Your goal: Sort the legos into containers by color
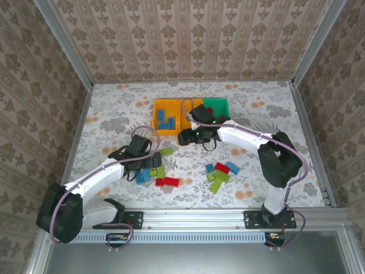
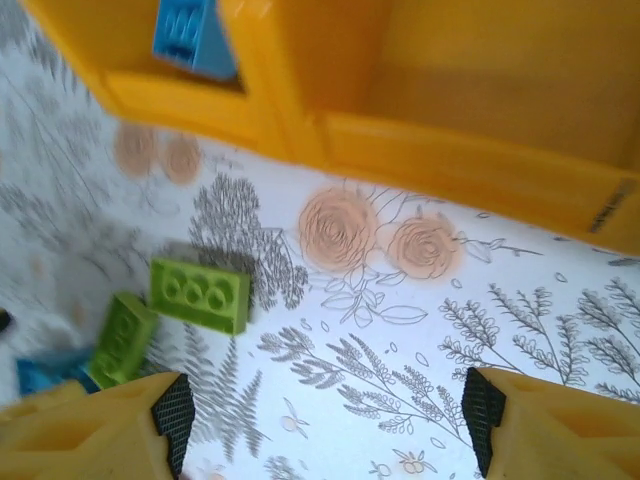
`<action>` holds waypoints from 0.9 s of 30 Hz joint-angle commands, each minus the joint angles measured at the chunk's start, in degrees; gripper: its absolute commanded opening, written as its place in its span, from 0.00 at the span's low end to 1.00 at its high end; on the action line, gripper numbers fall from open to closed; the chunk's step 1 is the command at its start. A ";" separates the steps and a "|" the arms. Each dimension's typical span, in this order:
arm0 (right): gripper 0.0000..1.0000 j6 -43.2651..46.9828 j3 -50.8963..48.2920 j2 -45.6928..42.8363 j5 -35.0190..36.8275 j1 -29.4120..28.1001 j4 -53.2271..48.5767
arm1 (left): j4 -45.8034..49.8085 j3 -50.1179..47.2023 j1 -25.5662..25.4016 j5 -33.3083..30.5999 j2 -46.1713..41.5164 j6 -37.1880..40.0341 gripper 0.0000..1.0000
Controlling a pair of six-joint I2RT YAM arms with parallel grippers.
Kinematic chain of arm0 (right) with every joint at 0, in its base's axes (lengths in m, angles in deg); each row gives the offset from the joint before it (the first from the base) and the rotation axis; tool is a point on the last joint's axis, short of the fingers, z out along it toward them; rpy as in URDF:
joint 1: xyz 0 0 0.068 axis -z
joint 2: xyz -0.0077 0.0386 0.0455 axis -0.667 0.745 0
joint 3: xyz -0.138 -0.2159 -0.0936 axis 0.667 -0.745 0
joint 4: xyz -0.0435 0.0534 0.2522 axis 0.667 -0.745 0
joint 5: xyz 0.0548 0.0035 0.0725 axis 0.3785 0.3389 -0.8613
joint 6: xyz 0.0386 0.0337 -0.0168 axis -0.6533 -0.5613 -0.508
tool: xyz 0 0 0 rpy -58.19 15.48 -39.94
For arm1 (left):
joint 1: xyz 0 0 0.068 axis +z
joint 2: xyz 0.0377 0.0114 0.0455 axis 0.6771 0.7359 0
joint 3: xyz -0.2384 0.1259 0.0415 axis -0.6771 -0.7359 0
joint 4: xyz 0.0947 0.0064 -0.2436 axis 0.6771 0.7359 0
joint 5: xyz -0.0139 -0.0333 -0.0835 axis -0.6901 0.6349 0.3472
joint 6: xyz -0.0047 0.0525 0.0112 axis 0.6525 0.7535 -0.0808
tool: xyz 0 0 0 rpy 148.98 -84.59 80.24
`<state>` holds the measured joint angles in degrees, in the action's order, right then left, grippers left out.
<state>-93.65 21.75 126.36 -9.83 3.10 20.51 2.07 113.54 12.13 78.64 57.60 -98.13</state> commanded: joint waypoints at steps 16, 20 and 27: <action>0.82 45.94 15.40 14.85 0.33 -7.75 -3.79 | 1.10 -3.26 12.70 6.28 -7.86 2.12 1.00; 0.81 47.23 17.17 17.37 -0.84 -7.77 -4.03 | 1.43 -3.43 13.71 6.30 -8.28 2.22 1.00; 0.80 48.77 19.85 20.70 -0.65 -7.73 -3.99 | 1.01 -4.38 15.53 6.78 -9.77 2.17 1.00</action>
<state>-46.90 38.80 145.44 -9.17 -4.55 18.31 2.53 110.00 26.93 84.41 48.90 -97.01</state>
